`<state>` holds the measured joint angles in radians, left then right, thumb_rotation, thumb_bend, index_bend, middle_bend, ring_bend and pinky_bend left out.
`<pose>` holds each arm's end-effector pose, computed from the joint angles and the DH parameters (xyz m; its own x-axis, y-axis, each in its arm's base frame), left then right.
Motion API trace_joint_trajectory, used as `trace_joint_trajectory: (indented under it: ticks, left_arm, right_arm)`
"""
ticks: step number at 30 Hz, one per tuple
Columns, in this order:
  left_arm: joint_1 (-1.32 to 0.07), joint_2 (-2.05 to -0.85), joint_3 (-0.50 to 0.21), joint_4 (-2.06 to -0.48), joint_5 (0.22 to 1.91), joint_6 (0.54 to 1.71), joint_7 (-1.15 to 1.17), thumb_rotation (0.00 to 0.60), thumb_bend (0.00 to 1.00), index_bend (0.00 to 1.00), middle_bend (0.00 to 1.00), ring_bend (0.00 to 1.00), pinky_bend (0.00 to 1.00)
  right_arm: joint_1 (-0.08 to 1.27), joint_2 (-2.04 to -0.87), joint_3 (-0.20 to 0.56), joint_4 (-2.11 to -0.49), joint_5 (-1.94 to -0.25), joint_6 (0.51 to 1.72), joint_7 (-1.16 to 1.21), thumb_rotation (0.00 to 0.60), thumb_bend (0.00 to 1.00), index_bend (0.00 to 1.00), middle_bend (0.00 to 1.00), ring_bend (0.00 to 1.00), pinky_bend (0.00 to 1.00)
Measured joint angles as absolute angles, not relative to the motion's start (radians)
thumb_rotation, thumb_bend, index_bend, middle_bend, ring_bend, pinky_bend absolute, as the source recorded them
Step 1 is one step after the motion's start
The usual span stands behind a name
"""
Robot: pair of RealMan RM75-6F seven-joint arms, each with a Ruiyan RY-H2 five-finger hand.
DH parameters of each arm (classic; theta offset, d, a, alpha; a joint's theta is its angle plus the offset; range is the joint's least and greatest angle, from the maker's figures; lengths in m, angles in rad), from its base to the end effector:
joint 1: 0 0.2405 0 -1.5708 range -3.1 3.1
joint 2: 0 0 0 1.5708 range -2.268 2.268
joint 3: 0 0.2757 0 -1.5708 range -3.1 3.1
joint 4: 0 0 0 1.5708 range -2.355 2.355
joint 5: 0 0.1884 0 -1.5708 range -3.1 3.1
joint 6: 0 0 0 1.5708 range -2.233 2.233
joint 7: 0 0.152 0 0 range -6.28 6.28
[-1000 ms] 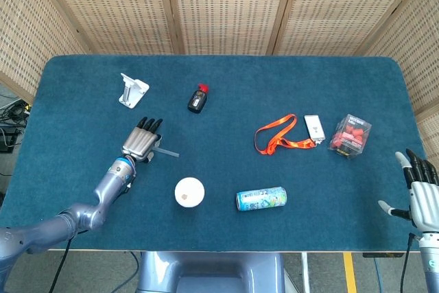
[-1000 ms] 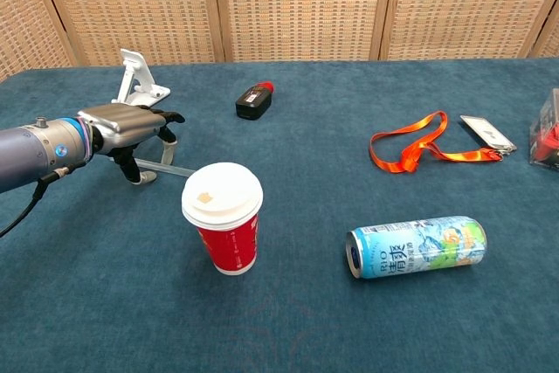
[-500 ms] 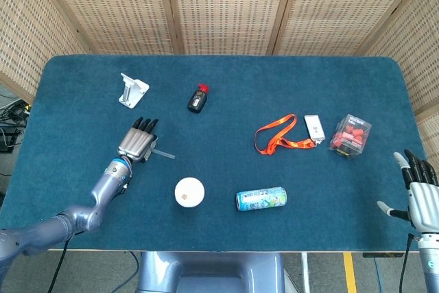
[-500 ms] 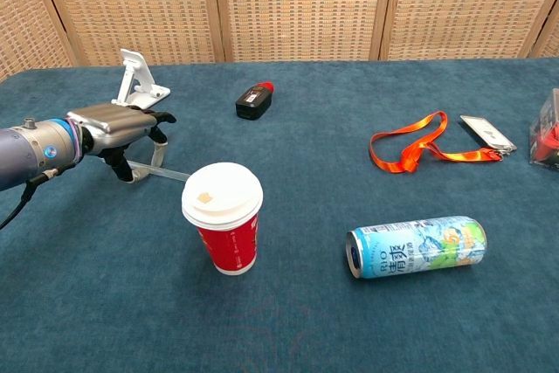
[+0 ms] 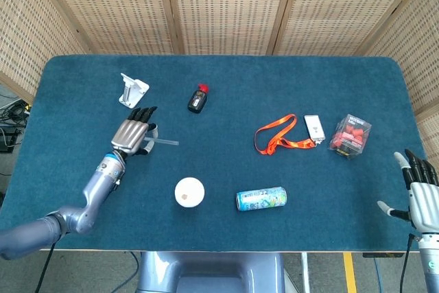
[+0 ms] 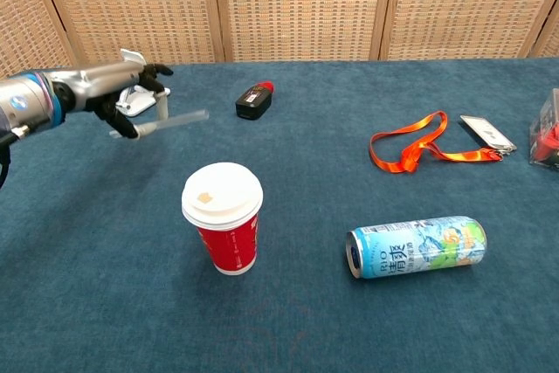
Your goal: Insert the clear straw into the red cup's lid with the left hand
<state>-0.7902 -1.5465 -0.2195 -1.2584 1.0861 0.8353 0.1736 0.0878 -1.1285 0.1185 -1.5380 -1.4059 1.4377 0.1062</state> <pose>-0.1865 0.4071 0.0184 0.4154 0.2735 0.8676 0.8964 -0.2851 -0.3393 -0.3419 -0.2029 0.2015 0.3396 0.0349 0.9399 -0.9381 0.0853 0.3357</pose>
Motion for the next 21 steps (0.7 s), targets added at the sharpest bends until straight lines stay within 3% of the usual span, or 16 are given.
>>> trace_joint_trajectory:
  ticks: [10,21]
  left_arm:
    - [-0.730,-1.384,-0.306,-1.542,1.153,0.795,-0.302,0.600,0.45,0.55,0.00,0.00,0.00]
    - [-0.676,-1.268,-0.331,-1.731,1.463,0.810,-0.879,0.600,0.45,0.56,0.00,0.00,0.00]
  right_arm:
    - [0.087,-1.129,0.115,-1.546,-1.415,1.443,0.091,0.600,0.07,0.04,0.00,0.00,0.00]
    - [0.086,-1.126,0.113,-1.552,-1.420,1.448,0.088,0.600,0.07,0.04,0.00,0.00,0.00]
